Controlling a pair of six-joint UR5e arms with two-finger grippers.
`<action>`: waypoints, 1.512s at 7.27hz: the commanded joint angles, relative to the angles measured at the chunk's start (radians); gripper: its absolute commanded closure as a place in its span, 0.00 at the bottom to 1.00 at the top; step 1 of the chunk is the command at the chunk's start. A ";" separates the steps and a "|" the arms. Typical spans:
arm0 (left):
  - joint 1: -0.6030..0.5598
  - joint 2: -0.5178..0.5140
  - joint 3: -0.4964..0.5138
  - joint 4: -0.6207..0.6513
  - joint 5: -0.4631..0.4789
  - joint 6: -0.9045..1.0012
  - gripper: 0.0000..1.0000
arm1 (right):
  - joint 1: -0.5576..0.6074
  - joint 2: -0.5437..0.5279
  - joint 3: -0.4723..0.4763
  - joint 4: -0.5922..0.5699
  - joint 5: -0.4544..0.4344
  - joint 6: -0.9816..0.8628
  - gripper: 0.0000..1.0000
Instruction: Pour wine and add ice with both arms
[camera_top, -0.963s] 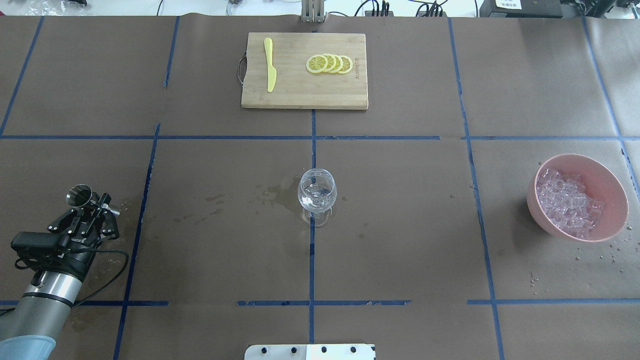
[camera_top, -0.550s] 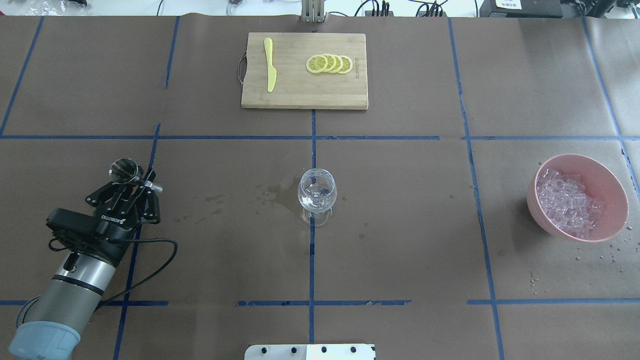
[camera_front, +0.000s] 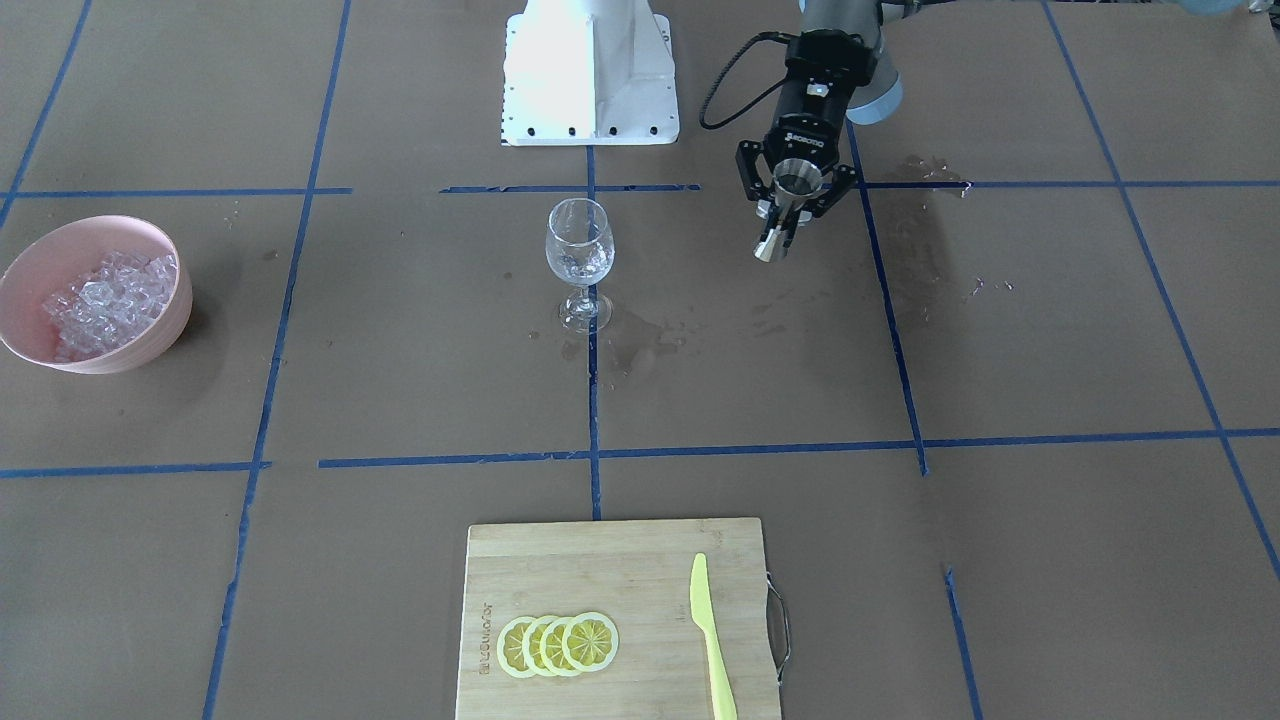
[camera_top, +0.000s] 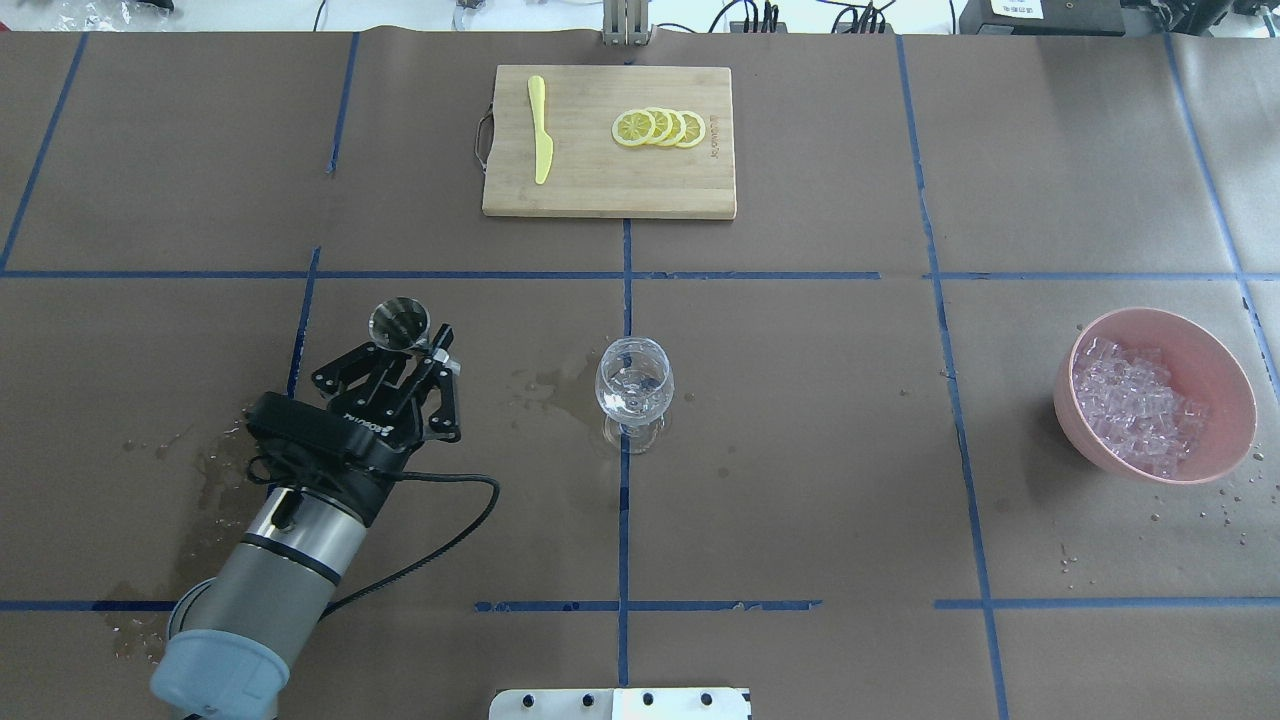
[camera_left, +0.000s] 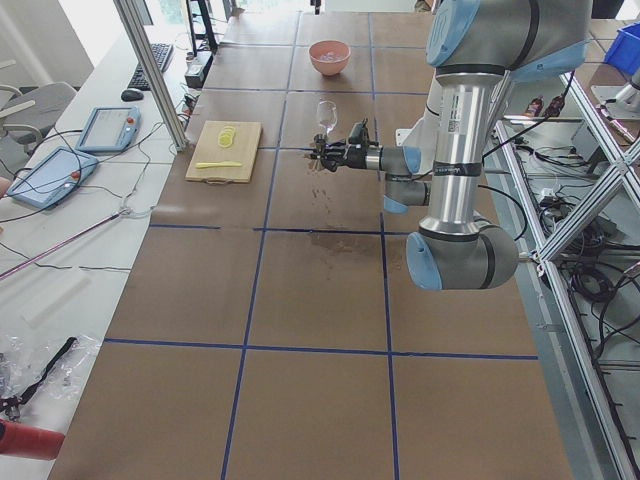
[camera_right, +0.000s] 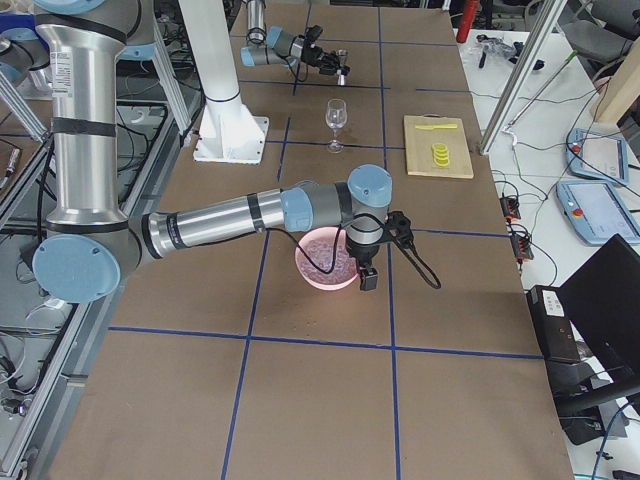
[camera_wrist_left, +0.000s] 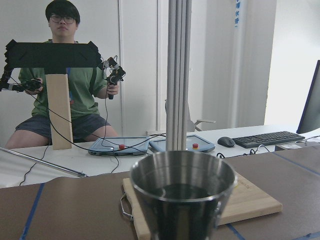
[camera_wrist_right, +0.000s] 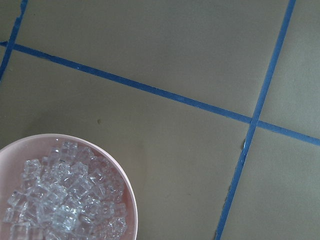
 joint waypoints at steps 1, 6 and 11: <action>0.001 -0.085 -0.018 0.198 -0.013 0.075 1.00 | 0.002 -0.005 0.003 0.000 0.002 0.003 0.00; -0.030 -0.162 -0.077 0.538 -0.241 0.218 1.00 | 0.002 -0.006 0.009 0.000 0.002 0.004 0.00; -0.085 -0.163 -0.132 0.681 -0.338 0.396 1.00 | 0.002 -0.006 0.009 0.000 0.002 0.003 0.00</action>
